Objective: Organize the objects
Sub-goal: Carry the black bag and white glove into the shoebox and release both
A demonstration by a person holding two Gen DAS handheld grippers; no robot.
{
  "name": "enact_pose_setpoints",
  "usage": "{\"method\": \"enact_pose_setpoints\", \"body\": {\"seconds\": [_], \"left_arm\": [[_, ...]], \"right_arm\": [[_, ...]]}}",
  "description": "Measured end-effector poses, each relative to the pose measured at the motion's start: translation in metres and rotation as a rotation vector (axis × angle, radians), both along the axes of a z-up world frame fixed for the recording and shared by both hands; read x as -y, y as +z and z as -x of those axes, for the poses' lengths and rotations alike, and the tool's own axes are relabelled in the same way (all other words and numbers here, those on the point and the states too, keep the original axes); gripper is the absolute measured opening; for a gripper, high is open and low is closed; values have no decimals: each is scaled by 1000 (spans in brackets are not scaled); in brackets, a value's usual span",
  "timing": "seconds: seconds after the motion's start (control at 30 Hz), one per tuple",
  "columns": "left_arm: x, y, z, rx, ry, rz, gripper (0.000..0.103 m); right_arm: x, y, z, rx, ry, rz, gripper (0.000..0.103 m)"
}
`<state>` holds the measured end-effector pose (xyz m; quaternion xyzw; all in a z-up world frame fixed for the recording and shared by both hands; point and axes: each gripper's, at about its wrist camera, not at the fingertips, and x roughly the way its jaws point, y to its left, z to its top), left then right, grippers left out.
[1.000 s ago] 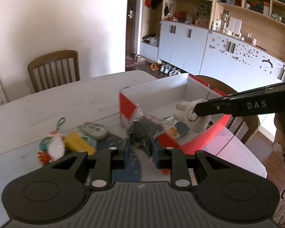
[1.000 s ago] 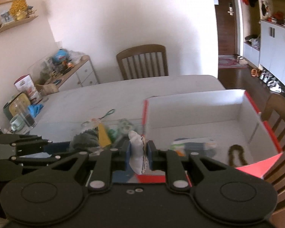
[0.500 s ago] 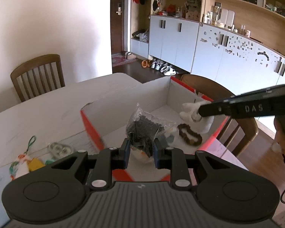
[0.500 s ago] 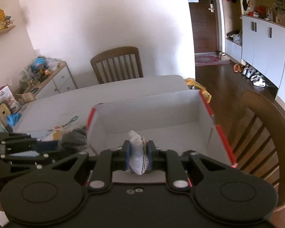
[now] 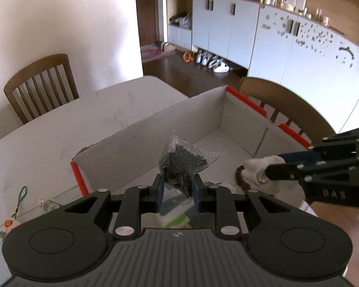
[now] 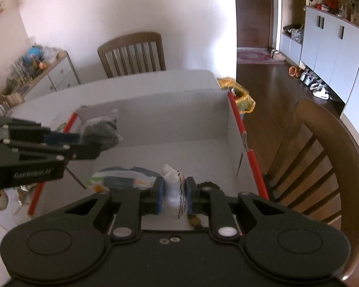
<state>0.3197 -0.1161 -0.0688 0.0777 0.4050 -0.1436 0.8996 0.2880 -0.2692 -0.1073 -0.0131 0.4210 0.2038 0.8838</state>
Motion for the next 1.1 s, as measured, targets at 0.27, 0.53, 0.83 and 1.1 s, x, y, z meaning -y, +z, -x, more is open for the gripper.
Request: {"method": "enact_pose_setpoints", "body": {"seconds": [0.27,0.53,0.83,1.1], "left_arm": [[5,-25,-37,-95,42,-59,24],[7,-47,-62,-209,87,-84,24],[11,-62,-74,-280,89,-110,24],[9,-63,-71,-283,78,-101,28]], "right_arm": [[-4,-18,-17,-48,43,51,17],[-10,-30,-27,-80,76,105,17],[-11,-39,-34,-99,85,126,20],[-8,-42,-36,-105,65,122,26]]}}
